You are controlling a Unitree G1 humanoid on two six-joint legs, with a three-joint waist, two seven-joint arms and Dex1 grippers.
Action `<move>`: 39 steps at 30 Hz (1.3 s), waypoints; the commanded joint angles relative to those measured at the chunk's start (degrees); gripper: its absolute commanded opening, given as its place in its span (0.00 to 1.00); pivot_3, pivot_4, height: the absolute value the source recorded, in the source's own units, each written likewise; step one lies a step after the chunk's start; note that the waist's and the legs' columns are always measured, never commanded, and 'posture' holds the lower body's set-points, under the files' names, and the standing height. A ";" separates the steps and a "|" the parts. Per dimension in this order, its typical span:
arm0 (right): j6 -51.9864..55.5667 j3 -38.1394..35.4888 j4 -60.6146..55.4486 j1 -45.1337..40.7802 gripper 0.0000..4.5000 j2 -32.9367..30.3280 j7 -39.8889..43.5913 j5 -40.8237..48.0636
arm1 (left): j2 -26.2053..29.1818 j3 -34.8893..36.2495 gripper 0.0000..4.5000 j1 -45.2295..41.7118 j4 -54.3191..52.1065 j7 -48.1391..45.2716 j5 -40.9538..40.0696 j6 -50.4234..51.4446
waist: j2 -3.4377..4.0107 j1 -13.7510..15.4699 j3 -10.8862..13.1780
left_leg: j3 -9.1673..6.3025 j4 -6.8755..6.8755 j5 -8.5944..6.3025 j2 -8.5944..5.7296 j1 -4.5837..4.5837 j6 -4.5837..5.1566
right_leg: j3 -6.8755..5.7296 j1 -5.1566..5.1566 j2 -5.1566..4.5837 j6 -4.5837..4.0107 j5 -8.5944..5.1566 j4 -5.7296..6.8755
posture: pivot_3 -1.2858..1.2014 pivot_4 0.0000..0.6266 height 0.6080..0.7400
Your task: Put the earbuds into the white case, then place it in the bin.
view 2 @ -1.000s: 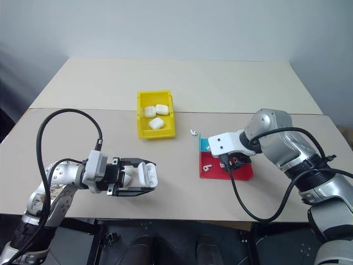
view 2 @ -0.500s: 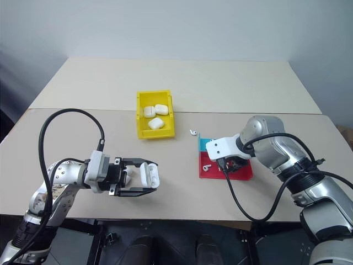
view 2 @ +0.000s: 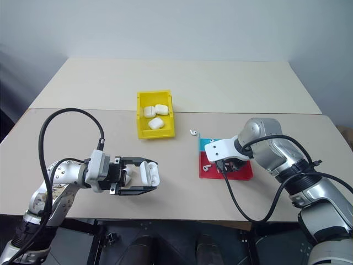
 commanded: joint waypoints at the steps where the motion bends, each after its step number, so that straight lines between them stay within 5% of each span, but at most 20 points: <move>1: -2.18 -1.57 0.49 -0.07 0.52 -0.35 -0.83 -1.04 | 0.17 0.44 0.61 -0.71 -1.74 0.19 -0.10 -1.14 | 0.00 -0.01 0.00 | 0.00 0.00 0.00 0.00 0.01 0.00 | 0.00 0.01 0.00 0.00 0.00 0.00 | 0.52 0.24 1.00; 3: -3.50 -1.49 0.75 -0.09 0.52 -0.55 -0.75 -1.18 | 0.15 0.34 0.61 -0.81 -1.62 0.21 0.03 -1.18 | 0.00 0.00 0.00 | 0.00 0.00 0.00 0.00 0.02 0.00 | 0.00 0.02 0.00 0.00 0.00 0.00 | 0.52 0.24 1.00; 7: -4.29 -1.91 0.85 0.22 0.33 -0.60 -0.73 -1.29 | 0.02 0.13 0.61 -0.93 -1.50 0.25 0.25 -1.25 | 0.00 0.00 0.00 | 0.00 0.00 0.00 0.00 0.03 0.00 | 0.00 0.03 0.00 0.00 0.00 0.00 | 0.52 0.24 1.00; 16: -5.44 -1.83 1.74 0.06 0.33 -0.60 -1.17 -2.13 | -0.59 -0.24 0.61 -1.43 -0.90 0.27 0.63 -1.76 | 0.00 0.01 0.00 | 0.00 0.01 0.00 0.00 0.03 0.00 | 0.00 0.04 0.00 0.00 0.00 0.00 | 0.52 0.24 1.00; 20: -6.08 -1.97 2.13 0.07 0.15 -0.61 -1.25 -2.42 | -0.81 -0.23 0.61 -1.60 -0.81 0.26 0.77 -1.74 | 0.00 0.01 0.00 | 0.00 0.01 0.00 0.00 0.04 0.00 | 0.00 0.05 0.00 0.00 0.00 0.00 | 0.52 0.24 1.00; 27: -4.87 -3.61 0.32 1.06 0.14 -0.58 -0.78 -1.08 | -1.62 0.38 0.61 -1.83 -1.80 0.57 -1.09 -0.56 | 0.00 0.02 0.00 | 0.00 0.01 0.00 0.00 0.04 0.00 | 0.00 0.05 0.00 0.00 0.00 0.01 | 0.52 0.24 1.00; 31: -0.68 -9.13 -5.39 2.00 0.14 -1.58 1.06 4.14 | -2.96 0.58 0.61 -4.06 -2.47 1.01 -3.99 1.19 | 0.00 0.05 0.00 | -0.01 0.02 0.00 0.00 0.02 0.00 | 0.00 0.03 0.00 0.00 0.00 0.01 | 0.52 0.24 1.00; 39: 12.01 -37.03 -19.13 5.63 0.14 2.51 -5.84 29.60 | -7.30 -1.95 0.61 -11.23 -3.98 3.30 -7.25 6.21 | 0.00 0.20 0.01 | -0.06 0.05 0.00 0.00 0.00 0.00 | -0.02 0.08 0.00 0.01 0.01 0.00 | 0.52 0.24 1.00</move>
